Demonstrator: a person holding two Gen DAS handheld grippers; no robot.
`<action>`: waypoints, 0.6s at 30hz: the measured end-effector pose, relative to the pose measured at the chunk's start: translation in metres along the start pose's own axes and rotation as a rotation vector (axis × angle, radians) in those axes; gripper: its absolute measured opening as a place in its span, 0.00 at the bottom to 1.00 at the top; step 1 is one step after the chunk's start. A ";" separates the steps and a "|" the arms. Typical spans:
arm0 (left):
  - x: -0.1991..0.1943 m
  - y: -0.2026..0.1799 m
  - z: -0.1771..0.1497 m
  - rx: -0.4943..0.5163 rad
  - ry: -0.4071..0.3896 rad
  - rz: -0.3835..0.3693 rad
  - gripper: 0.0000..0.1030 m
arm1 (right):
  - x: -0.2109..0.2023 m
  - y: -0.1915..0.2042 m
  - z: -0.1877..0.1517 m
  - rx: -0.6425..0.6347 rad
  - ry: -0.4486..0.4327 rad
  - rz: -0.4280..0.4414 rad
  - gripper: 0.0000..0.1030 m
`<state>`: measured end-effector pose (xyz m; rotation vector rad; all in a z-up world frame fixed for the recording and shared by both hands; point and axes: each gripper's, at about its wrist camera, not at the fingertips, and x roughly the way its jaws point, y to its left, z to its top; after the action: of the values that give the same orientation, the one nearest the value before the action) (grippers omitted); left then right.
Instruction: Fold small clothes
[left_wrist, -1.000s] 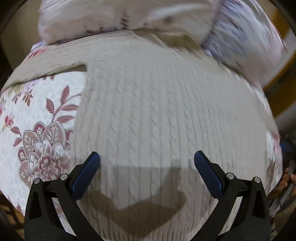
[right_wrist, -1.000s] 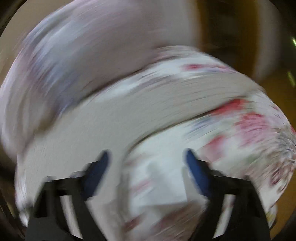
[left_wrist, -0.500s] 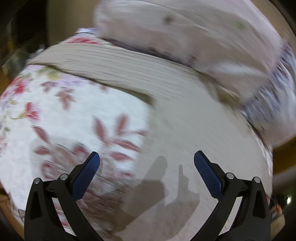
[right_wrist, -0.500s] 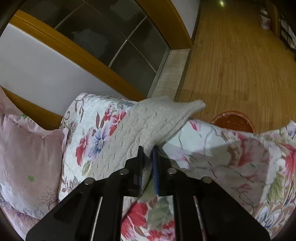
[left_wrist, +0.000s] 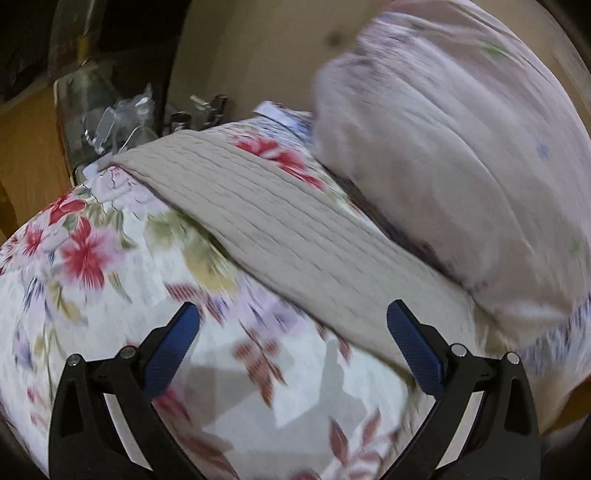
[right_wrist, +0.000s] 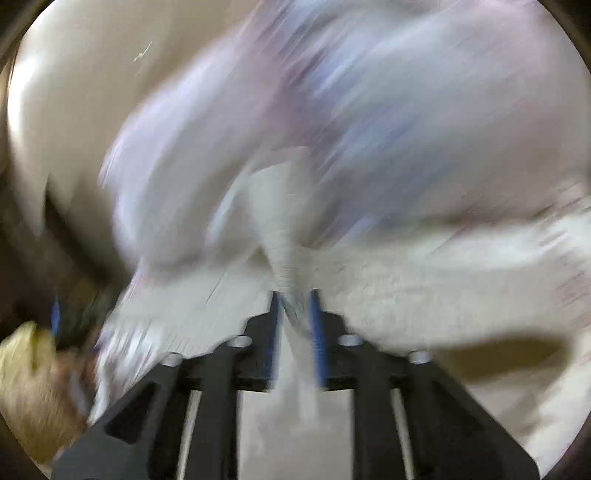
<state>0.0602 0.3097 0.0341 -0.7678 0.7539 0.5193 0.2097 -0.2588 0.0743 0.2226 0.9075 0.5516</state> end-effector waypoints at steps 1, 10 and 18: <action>0.003 0.008 0.007 -0.026 0.003 0.000 0.96 | 0.021 0.019 -0.014 -0.003 0.082 0.031 0.39; 0.025 0.060 0.060 -0.228 0.023 -0.069 0.64 | -0.002 -0.007 -0.053 0.179 0.120 -0.073 0.63; 0.034 0.083 0.084 -0.315 0.047 -0.024 0.14 | -0.014 -0.017 -0.058 0.250 0.126 -0.092 0.64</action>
<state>0.0605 0.4307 0.0137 -1.0835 0.7134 0.6083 0.1625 -0.2837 0.0419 0.3730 1.1047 0.3691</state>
